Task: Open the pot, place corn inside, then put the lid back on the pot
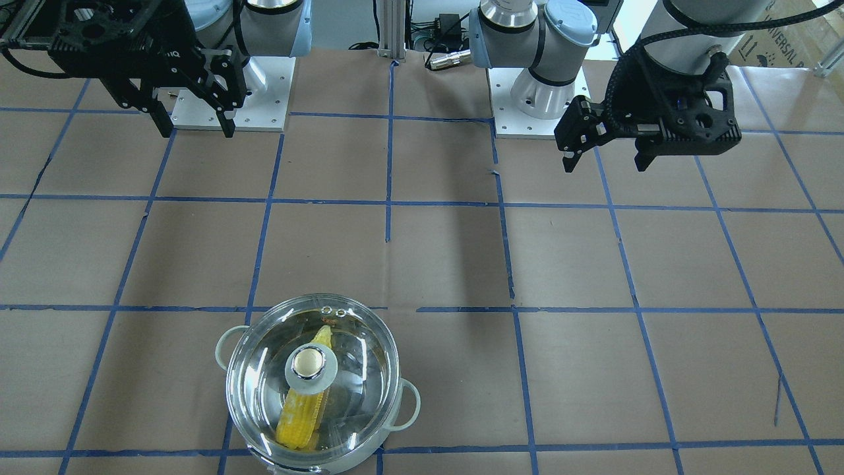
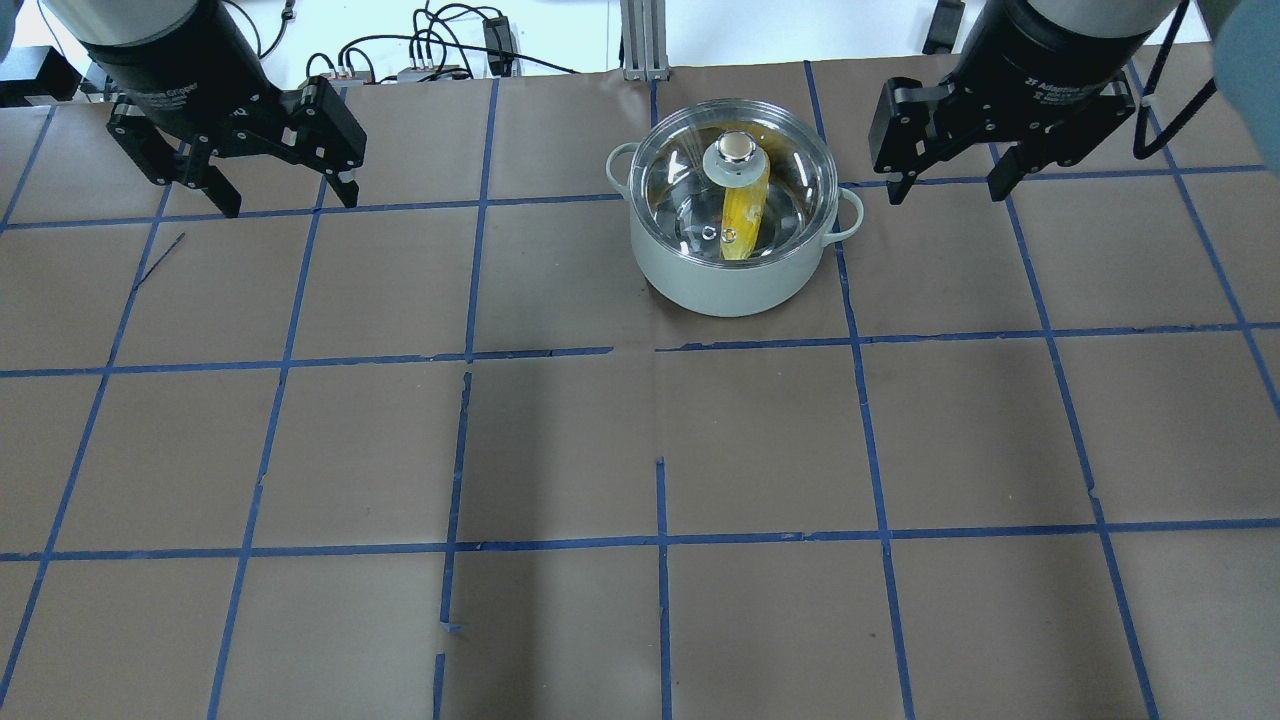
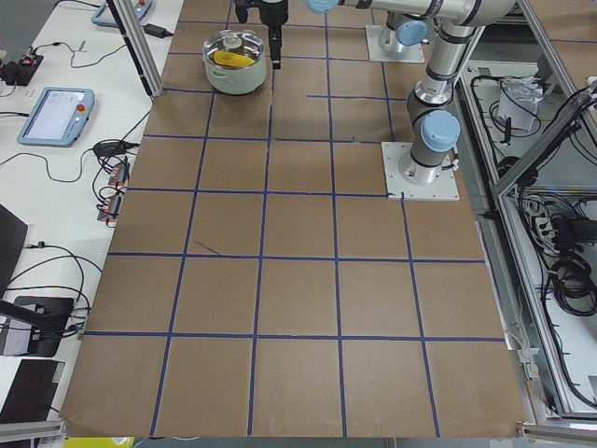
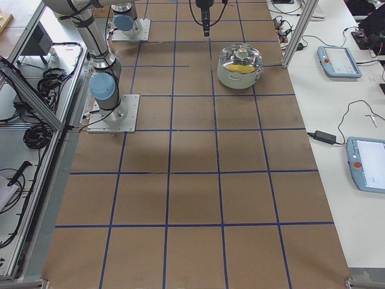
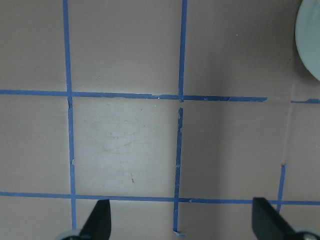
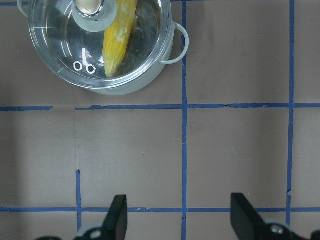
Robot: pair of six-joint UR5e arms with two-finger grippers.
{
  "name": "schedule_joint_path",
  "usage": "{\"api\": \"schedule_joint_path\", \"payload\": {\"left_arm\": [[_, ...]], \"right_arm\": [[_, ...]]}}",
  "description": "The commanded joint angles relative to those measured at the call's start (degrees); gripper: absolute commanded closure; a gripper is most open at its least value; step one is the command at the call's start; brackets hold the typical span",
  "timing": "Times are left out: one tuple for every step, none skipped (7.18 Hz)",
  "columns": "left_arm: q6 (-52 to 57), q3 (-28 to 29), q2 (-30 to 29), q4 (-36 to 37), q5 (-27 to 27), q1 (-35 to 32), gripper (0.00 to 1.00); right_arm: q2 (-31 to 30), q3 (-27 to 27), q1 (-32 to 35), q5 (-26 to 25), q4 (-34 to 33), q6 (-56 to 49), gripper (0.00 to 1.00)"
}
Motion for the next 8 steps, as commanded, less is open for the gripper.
{"api": "schedule_joint_path", "payload": {"left_arm": [[0.0, 0.3, 0.1, 0.0, 0.1, 0.1, 0.00], [0.0, 0.2, 0.1, 0.0, 0.1, 0.1, 0.00], [0.0, 0.2, 0.0, 0.0, 0.0, 0.0, 0.00], [0.0, 0.2, 0.0, 0.0, 0.1, 0.1, 0.00], [0.0, 0.2, -0.1, 0.0, 0.1, 0.1, 0.00], [0.0, -0.1, -0.2, 0.0, 0.1, 0.1, 0.00], [0.0, -0.1, -0.1, 0.0, 0.1, 0.1, 0.00], [-0.1, -0.1, -0.2, 0.0, 0.0, 0.0, 0.00]], "right_arm": [[-0.5, 1.3, -0.5, -1.3, -0.3, -0.1, 0.24], [-0.5, 1.3, -0.5, -1.4, -0.2, -0.1, 0.24], [-0.5, 1.3, -0.5, -2.2, 0.0, -0.2, 0.17], [-0.6, 1.3, -0.5, -2.4, 0.0, -0.1, 0.00], [-1.0, 1.3, -0.5, -2.3, 0.1, 0.1, 0.00], [-1.2, 1.3, -0.5, -2.3, 0.2, 0.4, 0.00], [-1.2, 1.4, -0.4, -2.5, 0.2, 0.2, 0.00], [-1.2, 1.4, -0.4, -2.6, 0.2, -0.1, 0.00]]}}
